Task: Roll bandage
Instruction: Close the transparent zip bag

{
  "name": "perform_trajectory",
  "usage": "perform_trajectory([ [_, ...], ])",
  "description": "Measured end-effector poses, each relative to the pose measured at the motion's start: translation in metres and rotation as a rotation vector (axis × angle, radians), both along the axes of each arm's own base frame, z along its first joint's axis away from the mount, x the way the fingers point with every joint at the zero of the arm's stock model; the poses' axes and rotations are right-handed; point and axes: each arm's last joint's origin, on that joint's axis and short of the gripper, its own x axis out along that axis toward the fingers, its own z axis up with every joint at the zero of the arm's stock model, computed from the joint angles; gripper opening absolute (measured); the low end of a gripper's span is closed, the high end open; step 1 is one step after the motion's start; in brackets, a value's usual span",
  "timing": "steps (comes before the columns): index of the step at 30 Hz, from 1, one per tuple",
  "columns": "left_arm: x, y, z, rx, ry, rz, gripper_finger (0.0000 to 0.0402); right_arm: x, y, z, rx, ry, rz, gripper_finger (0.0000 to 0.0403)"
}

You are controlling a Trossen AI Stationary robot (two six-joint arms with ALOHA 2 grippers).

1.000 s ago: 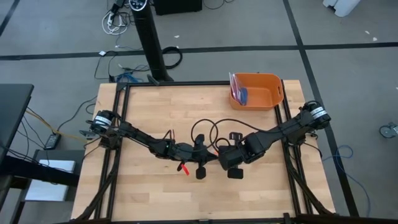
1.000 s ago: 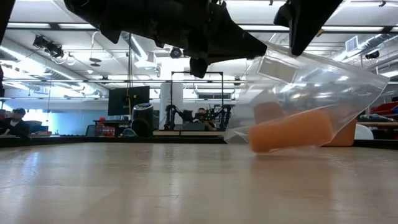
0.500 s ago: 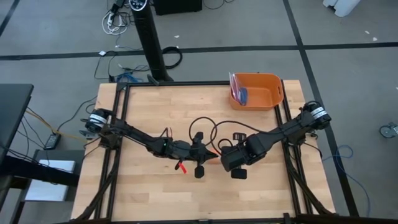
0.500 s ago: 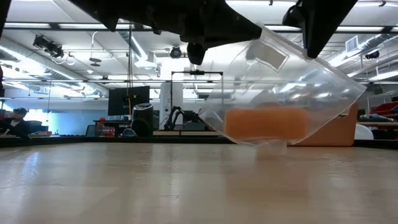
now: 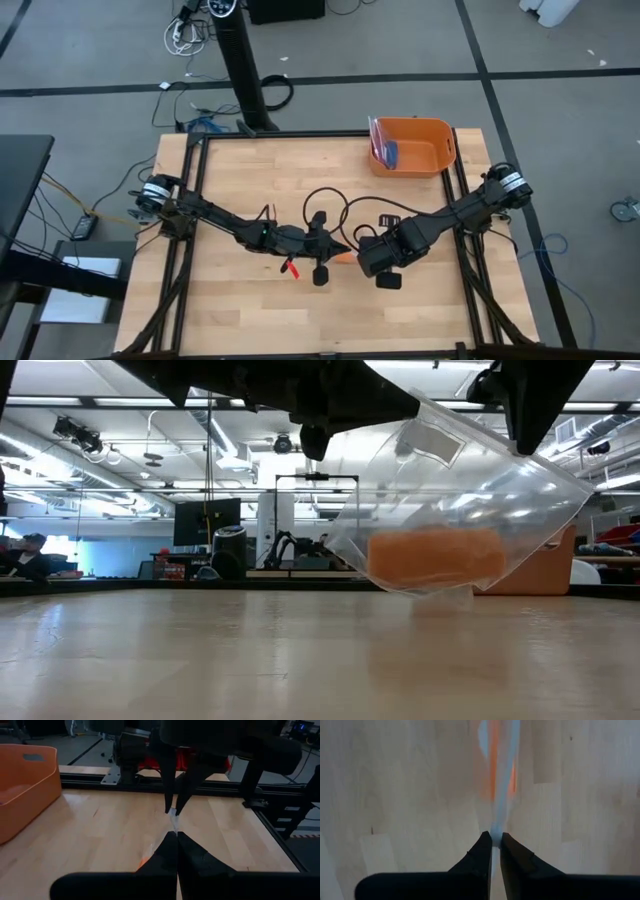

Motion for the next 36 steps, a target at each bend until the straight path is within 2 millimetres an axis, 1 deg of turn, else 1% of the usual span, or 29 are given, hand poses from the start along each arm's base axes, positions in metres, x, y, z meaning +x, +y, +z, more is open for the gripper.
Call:
perform_trajectory([
  [18, 0.0, 0.0, 0.001, 0.013, -0.006, -0.004, 0.0, -0.008, 0.007, -0.001, 0.019, 0.052, -0.006, 0.0028],
  [30, -0.007, 0.001, 0.018, 0.039, -0.025, -0.016, 0.0, -0.017, 0.011, -0.001, 0.013, 0.114, -0.044, 0.0028],
  [33, -0.007, 0.001, 0.019, 0.039, -0.031, -0.011, 0.0, -0.018, 0.013, -0.001, 0.011, 0.11, -0.048, 0.0036],
  [36, -0.007, 0.001, 0.019, 0.04, -0.029, -0.008, 0.0, -0.02, 0.014, -0.001, 0.013, 0.13, -0.076, 0.0055],
])
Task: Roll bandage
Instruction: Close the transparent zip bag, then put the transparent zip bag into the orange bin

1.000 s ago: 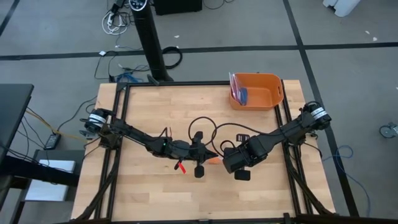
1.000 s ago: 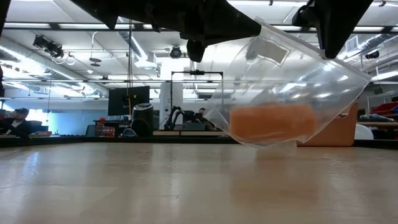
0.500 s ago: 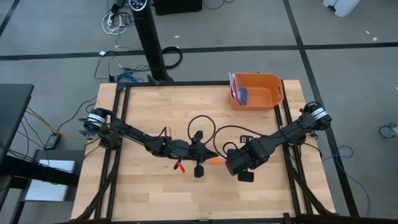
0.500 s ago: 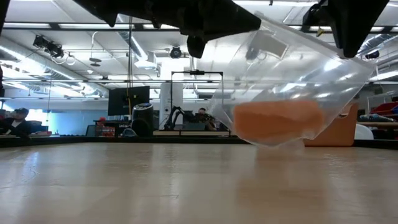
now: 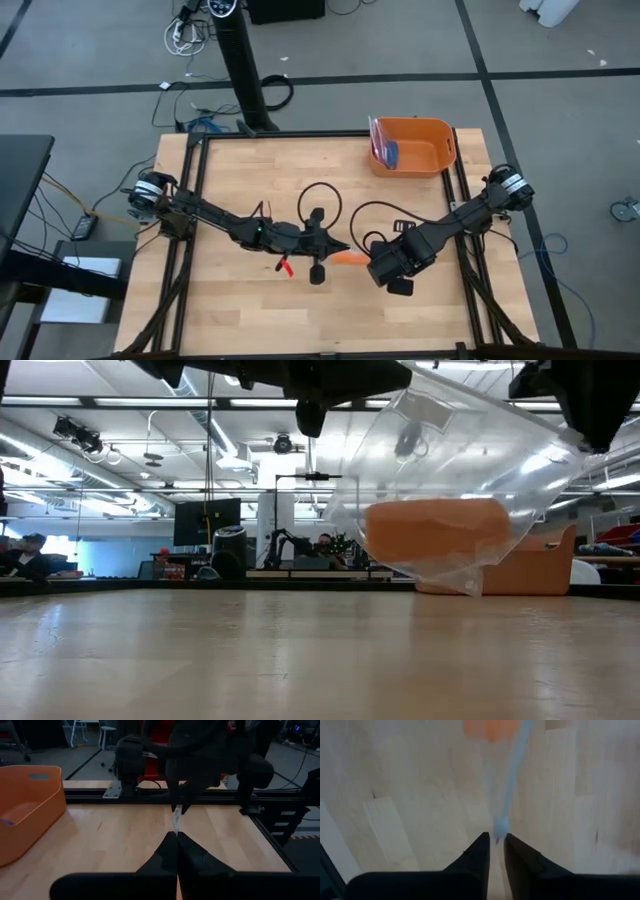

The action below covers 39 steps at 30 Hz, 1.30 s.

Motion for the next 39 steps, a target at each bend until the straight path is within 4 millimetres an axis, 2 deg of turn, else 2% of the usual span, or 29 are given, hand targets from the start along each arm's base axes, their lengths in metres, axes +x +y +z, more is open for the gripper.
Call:
perform_trajectory([
  [5, -0.001, 0.0, -0.002, 0.01, 0.026, 0.007, 0.0, -0.005, 0.006, 0.008, -0.006, 0.003, -0.039, 0.0106],
  [10, -0.001, -0.001, -0.002, 0.033, 0.021, 0.0, 0.0001, -0.001, 0.01, 0.029, -0.019, -0.097, -0.037, 0.0147],
  [14, -0.001, -0.002, -0.002, 0.037, 0.019, -0.003, 0.0001, 0.006, 0.01, 0.051, -0.124, -0.26, 0.001, 0.0163],
  [17, -0.001, -0.004, -0.002, 0.053, 0.015, -0.012, 0.0001, 0.01, 0.008, 0.057, -0.157, -0.32, 0.039, 0.0165],
  [24, -0.002, -0.007, 0.0, 0.058, 0.004, -0.02, 0.0001, 0.026, -0.005, 0.048, -0.168, -0.326, 0.115, 0.0159],
  [28, -0.002, -0.007, 0.0, 0.079, 0.0, -0.022, 0.0001, 0.034, -0.01, 0.041, -0.069, -0.315, 0.152, 0.0145],
  [33, -0.002, -0.006, 0.002, 0.079, -0.013, -0.01, 0.0001, 0.043, -0.011, 0.036, 0.044, -0.342, 0.188, 0.0106],
  [39, -0.003, -0.008, 0.002, 0.101, -0.017, -0.014, 0.0001, 0.041, -0.013, 0.035, -0.006, -0.327, 0.181, 0.0042],
])
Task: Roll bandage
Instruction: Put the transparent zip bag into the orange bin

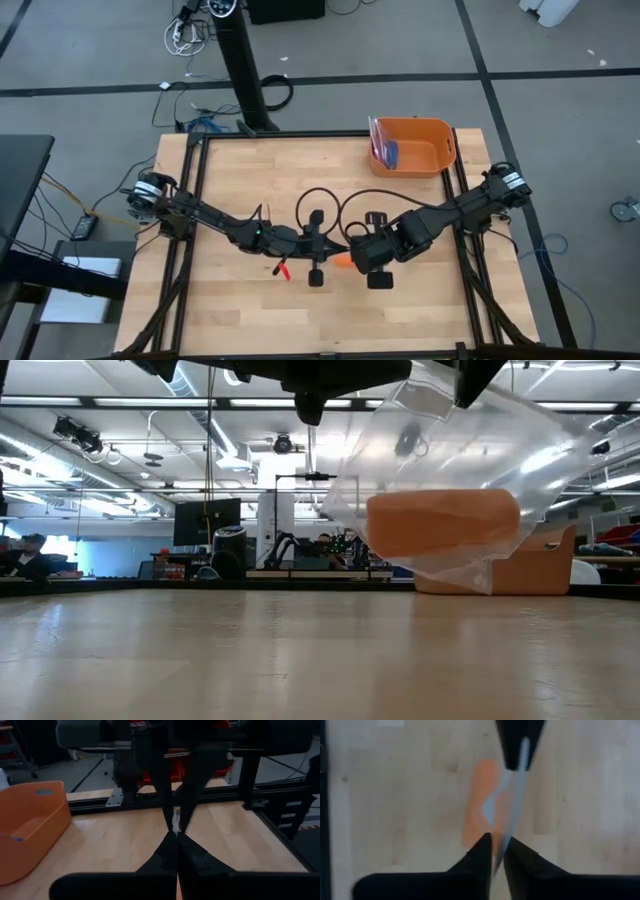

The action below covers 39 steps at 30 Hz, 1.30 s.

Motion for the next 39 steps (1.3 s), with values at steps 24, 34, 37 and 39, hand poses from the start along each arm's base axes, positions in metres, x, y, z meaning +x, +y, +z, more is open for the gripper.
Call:
perform_trajectory([
  [24, -0.042, -0.018, 0.01, 0.441, 0.151, 0.723, 0.0117, -0.023, -0.068, 0.06, 0.009, -0.068, -0.301, 0.0001],
  [34, -0.05, -0.026, -0.003, 0.425, 0.156, 0.664, 0.0133, -0.073, -0.149, 0.125, -0.025, -0.205, -0.64, 0.0001],
  [37, -0.047, -0.025, -0.007, 0.359, 0.162, 0.536, 0.0131, -0.09, -0.171, 0.138, -0.041, -0.222, -0.747, 0.0001],
  [39, -0.044, -0.021, -0.009, 0.326, 0.178, 0.461, 0.0126, -0.097, -0.186, 0.141, -0.049, -0.22, -0.813, 0.0001],
])
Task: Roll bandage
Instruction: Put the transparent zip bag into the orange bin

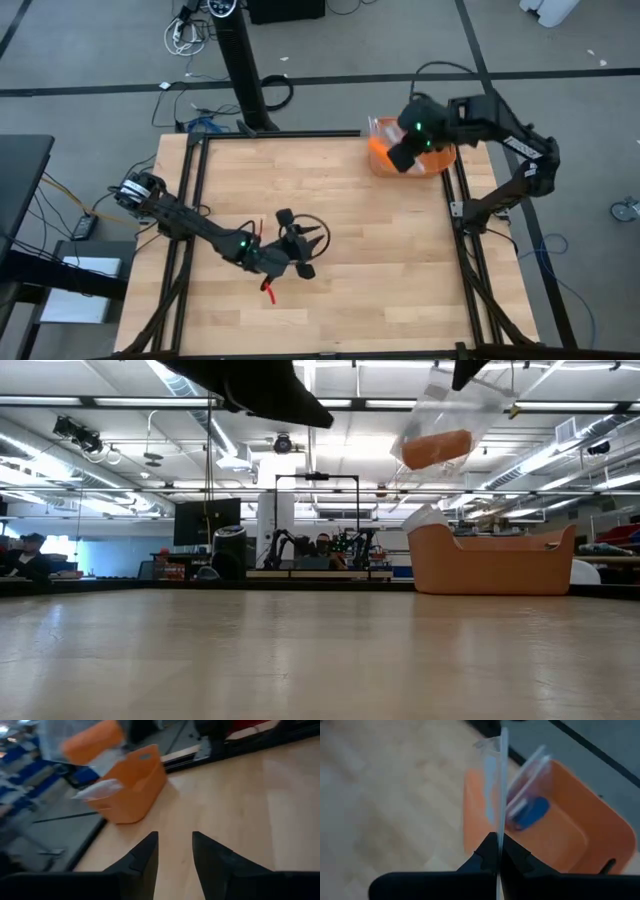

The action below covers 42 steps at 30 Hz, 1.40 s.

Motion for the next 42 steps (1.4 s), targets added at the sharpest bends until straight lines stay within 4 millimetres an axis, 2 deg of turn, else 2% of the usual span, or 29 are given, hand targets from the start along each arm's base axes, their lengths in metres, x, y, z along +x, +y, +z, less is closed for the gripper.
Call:
perform_trajectory([
  [5, 0.005, 0.008, -0.002, -0.037, 0.027, -0.07, 0.0104, -0.009, -0.033, -0.001, 0.038, 0.004, -0.104, 0.0001],
  [15, 0.003, 0.014, -0.009, -0.039, 0.109, -0.055, 0.0036, -0.014, -0.088, -0.018, 0.086, 0.069, -0.291, 0.0001],
  [20, 0.003, 0.015, -0.01, -0.048, 0.107, -0.05, 0.0008, -0.021, -0.107, -0.042, 0.152, 0.147, -0.374, 0.0001],
  [25, 0.004, 0.016, -0.01, -0.093, 0.102, -0.085, 0.0006, -0.028, -0.119, -0.07, 0.2, 0.239, -0.44, 0.0001],
  [31, 0.009, 0.024, -0.01, -0.154, 0.064, -0.154, 0.0006, -0.034, -0.137, -0.095, 0.248, 0.222, -0.516, 0.0001],
  [37, -0.001, 0.037, -0.028, -0.224, -0.127, -0.282, 0.0006, -0.035, -0.147, -0.126, 0.286, 0.207, -0.542, 0.0001],
  [42, -0.014, 0.049, -0.042, -0.268, -0.207, -0.275, 0.0006, -0.035, -0.156, -0.152, 0.317, 0.15, -0.568, 0.0001],
])
